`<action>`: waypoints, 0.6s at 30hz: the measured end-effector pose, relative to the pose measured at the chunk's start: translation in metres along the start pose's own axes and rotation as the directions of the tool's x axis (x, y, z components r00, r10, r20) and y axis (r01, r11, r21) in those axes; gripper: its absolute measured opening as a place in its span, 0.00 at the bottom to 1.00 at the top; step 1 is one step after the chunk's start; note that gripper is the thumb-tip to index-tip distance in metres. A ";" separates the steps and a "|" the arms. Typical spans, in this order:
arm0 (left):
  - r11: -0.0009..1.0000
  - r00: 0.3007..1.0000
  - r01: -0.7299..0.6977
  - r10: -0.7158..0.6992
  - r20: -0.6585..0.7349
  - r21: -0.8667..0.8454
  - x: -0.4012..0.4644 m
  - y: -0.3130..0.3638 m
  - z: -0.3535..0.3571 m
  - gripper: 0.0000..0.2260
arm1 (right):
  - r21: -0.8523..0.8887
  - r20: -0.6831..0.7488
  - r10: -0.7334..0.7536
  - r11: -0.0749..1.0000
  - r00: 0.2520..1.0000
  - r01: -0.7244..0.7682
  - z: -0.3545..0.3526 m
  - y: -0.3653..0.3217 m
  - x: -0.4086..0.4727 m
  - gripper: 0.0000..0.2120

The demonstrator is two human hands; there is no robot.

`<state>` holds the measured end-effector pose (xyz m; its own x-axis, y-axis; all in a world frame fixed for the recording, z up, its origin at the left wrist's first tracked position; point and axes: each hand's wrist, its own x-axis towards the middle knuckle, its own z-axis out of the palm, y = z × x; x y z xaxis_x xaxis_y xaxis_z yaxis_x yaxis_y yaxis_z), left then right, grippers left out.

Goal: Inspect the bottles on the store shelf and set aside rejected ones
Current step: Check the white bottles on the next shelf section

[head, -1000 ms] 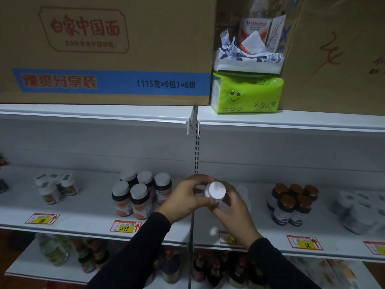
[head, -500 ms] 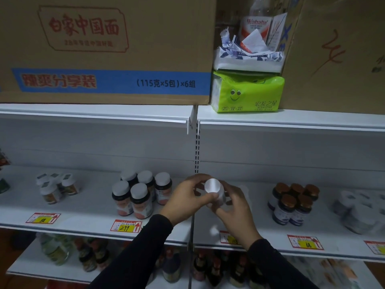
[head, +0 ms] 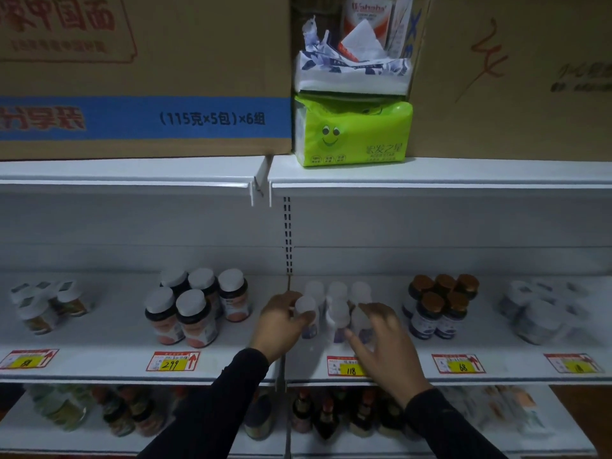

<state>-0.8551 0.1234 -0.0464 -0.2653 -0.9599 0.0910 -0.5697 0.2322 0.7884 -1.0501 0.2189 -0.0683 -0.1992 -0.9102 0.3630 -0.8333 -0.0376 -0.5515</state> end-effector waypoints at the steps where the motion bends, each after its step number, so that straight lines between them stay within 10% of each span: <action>1: 1.000 1.000 0.010 -0.010 0.009 0.019 0.001 -0.002 0.005 0.11 | -0.018 0.009 0.013 1.000 1.000 -0.013 -0.001 0.007 -0.002 0.25; 18: 0.994 0.993 0.105 -0.107 0.050 0.040 0.007 -0.008 0.029 0.21 | -0.110 0.133 0.192 0.978 0.972 -0.178 0.007 0.054 -0.015 0.32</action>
<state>-0.8747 0.1190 -0.0695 -0.2412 -0.9702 -0.0239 -0.6247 0.1364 0.7689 -1.0887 0.2277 -0.1088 -0.2849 -0.9471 0.1478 -0.8364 0.1703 -0.5209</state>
